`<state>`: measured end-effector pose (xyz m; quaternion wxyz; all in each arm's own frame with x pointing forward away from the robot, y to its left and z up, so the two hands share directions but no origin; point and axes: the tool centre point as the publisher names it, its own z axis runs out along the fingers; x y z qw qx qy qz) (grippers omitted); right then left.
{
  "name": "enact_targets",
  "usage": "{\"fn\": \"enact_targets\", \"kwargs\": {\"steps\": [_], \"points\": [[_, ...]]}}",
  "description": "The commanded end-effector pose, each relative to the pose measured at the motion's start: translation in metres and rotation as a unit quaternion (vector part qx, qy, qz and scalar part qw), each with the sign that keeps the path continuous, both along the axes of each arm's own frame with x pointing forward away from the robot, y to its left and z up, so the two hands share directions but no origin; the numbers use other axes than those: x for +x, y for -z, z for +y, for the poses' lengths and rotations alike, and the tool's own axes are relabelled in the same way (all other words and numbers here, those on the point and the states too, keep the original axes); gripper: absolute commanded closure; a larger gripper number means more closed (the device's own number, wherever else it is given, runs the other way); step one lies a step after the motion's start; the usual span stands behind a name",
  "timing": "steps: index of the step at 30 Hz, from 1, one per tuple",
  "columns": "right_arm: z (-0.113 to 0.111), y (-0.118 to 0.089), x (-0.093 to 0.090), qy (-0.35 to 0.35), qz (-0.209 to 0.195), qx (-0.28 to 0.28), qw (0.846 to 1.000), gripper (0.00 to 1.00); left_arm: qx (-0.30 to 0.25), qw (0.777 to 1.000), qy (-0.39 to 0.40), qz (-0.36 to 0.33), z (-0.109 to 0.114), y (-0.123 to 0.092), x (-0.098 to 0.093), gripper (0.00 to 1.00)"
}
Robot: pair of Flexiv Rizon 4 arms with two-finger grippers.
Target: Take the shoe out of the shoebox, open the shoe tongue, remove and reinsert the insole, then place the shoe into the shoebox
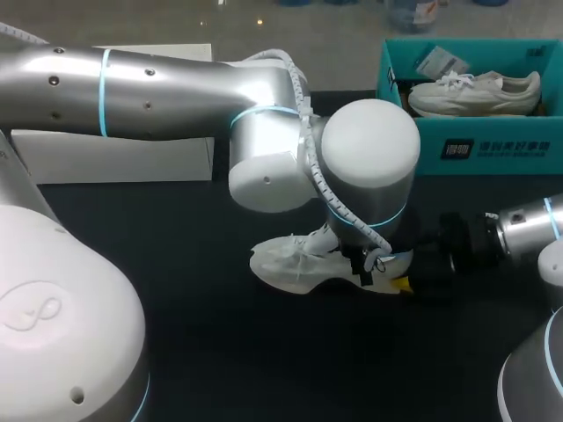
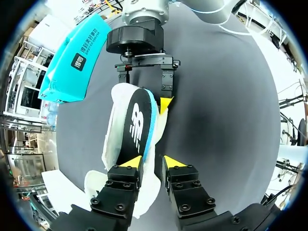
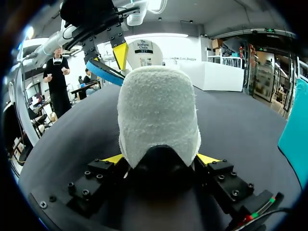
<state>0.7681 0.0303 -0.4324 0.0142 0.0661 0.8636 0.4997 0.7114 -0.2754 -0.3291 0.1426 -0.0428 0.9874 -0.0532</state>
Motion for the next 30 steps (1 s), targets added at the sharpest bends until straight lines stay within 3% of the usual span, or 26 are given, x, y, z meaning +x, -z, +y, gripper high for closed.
{"fn": "enact_targets", "kwargs": {"steps": [1, 16, 18, 21, 30], "points": [[0.001, 0.006, -0.003, 0.001, 0.000, -0.002, 1.000, 1.00, 0.003, 1.000, -0.006, 0.003, -0.007, 0.004, 0.001, 0.72], [0.001, 0.006, -0.003, 0.001, 0.000, -0.002, 1.000, 1.00, 0.006, 1.000, -0.030, -0.006, -0.026, 0.015, 0.019, 0.73], [0.001, 0.006, -0.003, 0.001, 0.000, -0.002, 1.000, 1.00, 0.004, 0.999, -0.036, -0.006, -0.029, 0.015, 0.022, 0.78], [0.001, 0.006, -0.003, 0.001, 0.000, -0.002, 1.000, 1.00, -0.001, 0.999, -0.038, -0.005, -0.030, 0.011, 0.023, 1.00], [0.001, 0.006, -0.003, 0.001, 0.000, -0.002, 1.000, 1.00, -0.028, 0.998, -0.048, 0.003, -0.027, -0.008, 0.023, 1.00]]}}
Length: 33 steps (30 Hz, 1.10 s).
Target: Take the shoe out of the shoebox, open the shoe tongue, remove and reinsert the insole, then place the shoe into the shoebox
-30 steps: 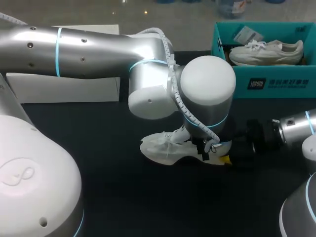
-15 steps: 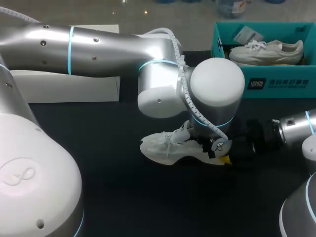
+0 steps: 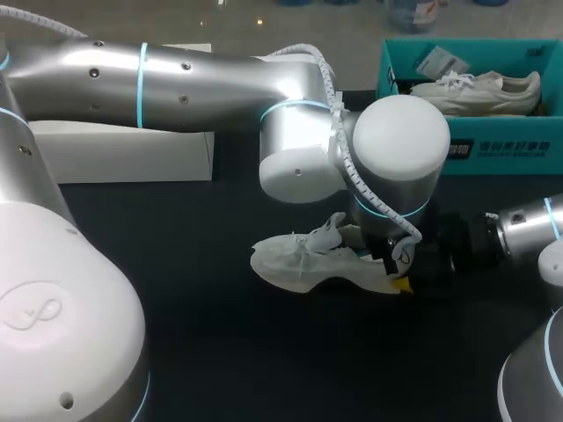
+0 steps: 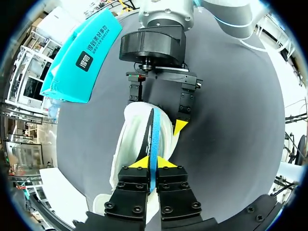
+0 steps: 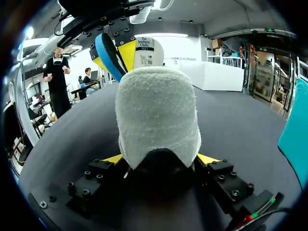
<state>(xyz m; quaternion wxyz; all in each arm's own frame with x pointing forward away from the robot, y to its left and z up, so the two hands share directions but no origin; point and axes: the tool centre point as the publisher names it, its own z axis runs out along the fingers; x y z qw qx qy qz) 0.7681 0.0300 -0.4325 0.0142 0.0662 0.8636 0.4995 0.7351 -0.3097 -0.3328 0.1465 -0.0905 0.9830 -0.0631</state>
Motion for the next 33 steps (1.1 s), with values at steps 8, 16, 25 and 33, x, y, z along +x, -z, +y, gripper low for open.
{"fn": "enact_targets", "kwargs": {"steps": [8, 16, 25, 33], "points": [[0.001, 0.006, -0.002, 0.001, 0.000, -0.002, 1.000, 1.00, -0.071, 0.994, -0.065, 0.046, -0.001, -0.058, 0.012, 1.00], [0.001, 0.006, -0.002, 0.001, 0.000, -0.002, 1.000, 1.00, -0.138, 0.982, -0.096, 0.088, -0.009, -0.126, 0.023, 1.00], [0.001, 0.006, -0.002, 0.001, 0.000, -0.002, 1.000, 1.00, -0.201, 0.965, -0.119, 0.121, -0.004, -0.194, 0.048, 1.00], [0.001, 0.006, -0.002, 0.001, 0.000, -0.002, 1.000, 1.00, -0.240, 0.953, -0.126, 0.133, 0.005, -0.239, 0.063, 1.00]]}}
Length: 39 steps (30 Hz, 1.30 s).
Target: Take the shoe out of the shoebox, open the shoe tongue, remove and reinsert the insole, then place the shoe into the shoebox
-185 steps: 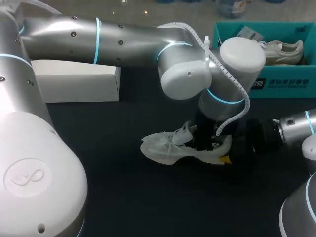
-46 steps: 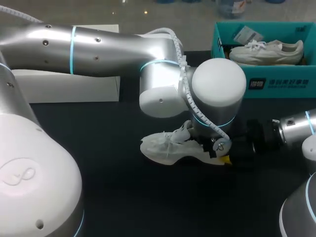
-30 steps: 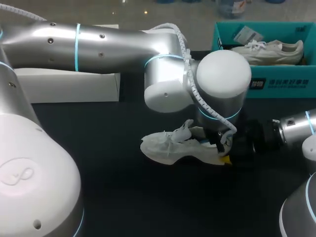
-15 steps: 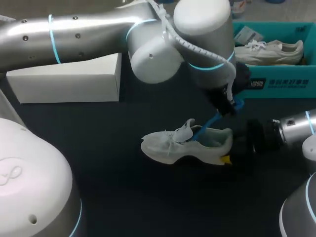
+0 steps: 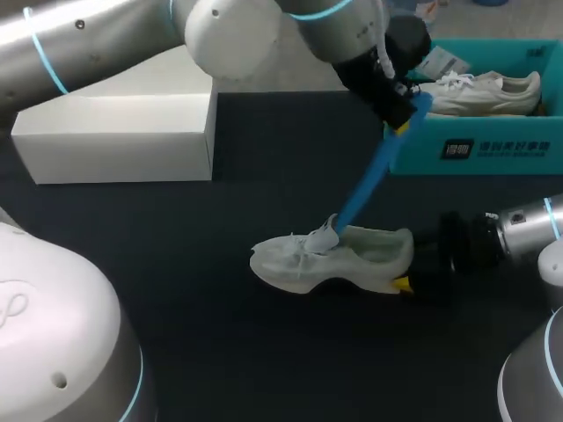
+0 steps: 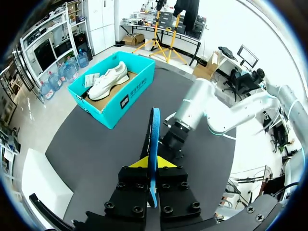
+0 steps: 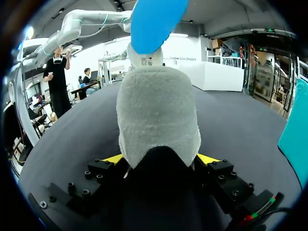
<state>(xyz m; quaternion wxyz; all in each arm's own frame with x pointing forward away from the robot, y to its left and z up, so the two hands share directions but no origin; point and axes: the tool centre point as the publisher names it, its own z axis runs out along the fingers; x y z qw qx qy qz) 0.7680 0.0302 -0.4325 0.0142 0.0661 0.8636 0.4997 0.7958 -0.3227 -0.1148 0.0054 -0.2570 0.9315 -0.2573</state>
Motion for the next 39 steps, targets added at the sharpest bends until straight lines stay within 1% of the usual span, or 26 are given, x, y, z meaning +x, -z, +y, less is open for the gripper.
{"fn": "enact_targets", "kwargs": {"steps": [1, 4, 6, 34, 37, 39], "points": [[0.001, 0.006, -0.002, 0.001, 0.000, -0.002, 1.000, 1.00, -0.016, 1.000, 0.004, 0.010, 0.019, -0.026, 0.004, 1.00], [0.001, 0.006, -0.002, 0.001, 0.000, -0.002, 1.000, 1.00, -0.024, 1.000, 0.010, 0.016, 0.022, -0.037, 0.007, 1.00], [0.001, 0.006, -0.002, 0.001, 0.000, -0.002, 1.000, 1.00, -0.035, 0.999, 0.023, 0.032, 0.024, -0.044, 0.009, 1.00], [0.001, 0.006, -0.002, 0.001, 0.000, -0.002, 1.000, 1.00, -0.035, 0.999, 0.023, 0.032, 0.024, -0.044, 0.009, 1.00], [0.001, 0.006, -0.002, 0.001, 0.000, -0.002, 1.000, 1.00, -0.053, 0.998, 0.022, 0.040, 0.033, -0.055, 0.015, 1.00], [0.001, 0.006, -0.002, 0.001, 0.000, -0.002, 1.000, 1.00, -0.070, 0.995, 0.030, 0.060, 0.037, -0.058, 0.018, 1.00]]}}
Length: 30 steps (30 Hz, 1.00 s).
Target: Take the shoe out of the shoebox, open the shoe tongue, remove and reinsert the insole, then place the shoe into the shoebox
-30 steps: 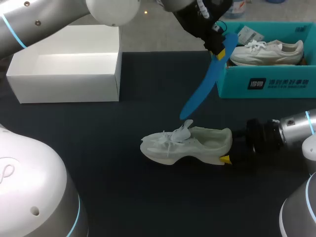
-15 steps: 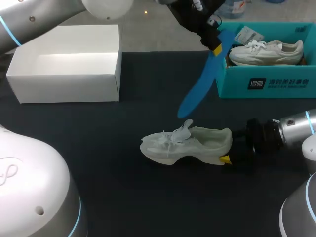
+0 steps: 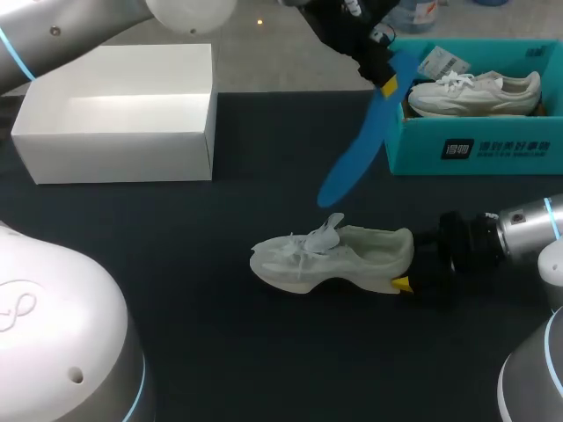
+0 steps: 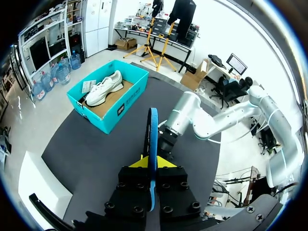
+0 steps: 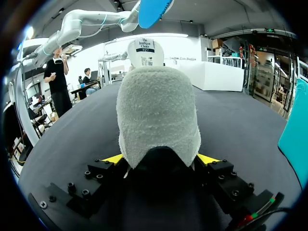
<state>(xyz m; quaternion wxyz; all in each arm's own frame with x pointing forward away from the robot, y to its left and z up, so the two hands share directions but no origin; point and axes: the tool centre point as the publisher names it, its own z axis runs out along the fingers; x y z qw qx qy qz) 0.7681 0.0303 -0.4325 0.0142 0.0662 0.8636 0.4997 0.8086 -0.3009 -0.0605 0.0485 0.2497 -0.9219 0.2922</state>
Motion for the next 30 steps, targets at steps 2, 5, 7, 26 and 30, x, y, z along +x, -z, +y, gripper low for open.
{"fn": "enact_targets", "kwargs": {"steps": [2, 5, 7, 26, 30], "points": [[0.001, 0.006, -0.002, 0.001, 0.000, -0.002, 1.000, 1.00, -0.035, 0.998, 0.021, 0.037, 0.020, -0.008, 0.010, 1.00], [0.001, 0.006, -0.002, 0.001, 0.000, -0.002, 1.000, 1.00, -0.057, 0.998, 0.020, 0.033, 0.028, -0.012, 0.016, 1.00], [0.001, 0.006, -0.002, 0.001, 0.000, -0.002, 1.000, 1.00, -0.078, 0.996, 0.027, 0.041, 0.037, -0.015, 0.020, 1.00], [0.001, 0.006, -0.002, 0.001, 0.000, -0.002, 1.000, 1.00, -0.166, 0.975, 0.078, 0.124, 0.065, -0.056, 0.081, 1.00], [0.001, 0.006, -0.002, 0.001, 0.000, -0.002, 1.000, 1.00, -0.179, 0.968, 0.102, 0.146, 0.067, -0.065, 0.090, 1.00]]}}
